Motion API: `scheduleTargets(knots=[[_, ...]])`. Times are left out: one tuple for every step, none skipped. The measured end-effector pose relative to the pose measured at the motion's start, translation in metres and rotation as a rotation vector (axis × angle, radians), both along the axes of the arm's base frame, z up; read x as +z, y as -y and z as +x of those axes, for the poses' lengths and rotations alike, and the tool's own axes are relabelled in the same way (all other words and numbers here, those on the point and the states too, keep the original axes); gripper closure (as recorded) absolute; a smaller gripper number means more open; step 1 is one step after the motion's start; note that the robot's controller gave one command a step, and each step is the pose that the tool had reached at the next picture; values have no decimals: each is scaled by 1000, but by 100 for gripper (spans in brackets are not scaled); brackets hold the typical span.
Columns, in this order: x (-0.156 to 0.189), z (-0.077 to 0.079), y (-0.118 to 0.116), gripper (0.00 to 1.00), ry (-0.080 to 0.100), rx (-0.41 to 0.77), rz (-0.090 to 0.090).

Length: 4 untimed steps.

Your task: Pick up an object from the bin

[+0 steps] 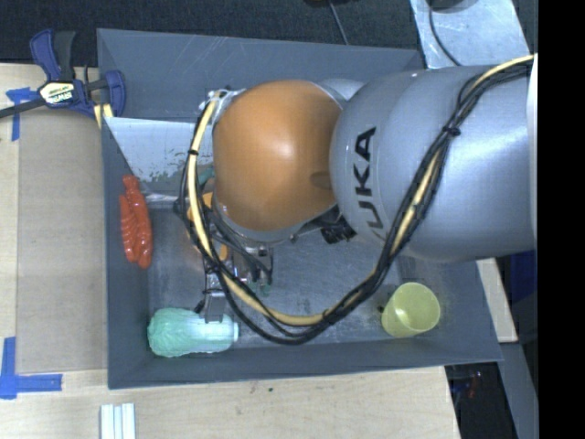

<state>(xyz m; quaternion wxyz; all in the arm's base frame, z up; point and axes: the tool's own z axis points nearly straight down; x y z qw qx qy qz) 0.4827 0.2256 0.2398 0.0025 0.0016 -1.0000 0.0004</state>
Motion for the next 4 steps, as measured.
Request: scheduleTargets(knots=[[4, 2, 1, 0, 7, -5, 2], [-141, 2, 6, 0, 10, 163, 3], [-76, 1, -7, 0, 25, 36, 10], [-140, 4, -8, 0, 6, -267, 0]])
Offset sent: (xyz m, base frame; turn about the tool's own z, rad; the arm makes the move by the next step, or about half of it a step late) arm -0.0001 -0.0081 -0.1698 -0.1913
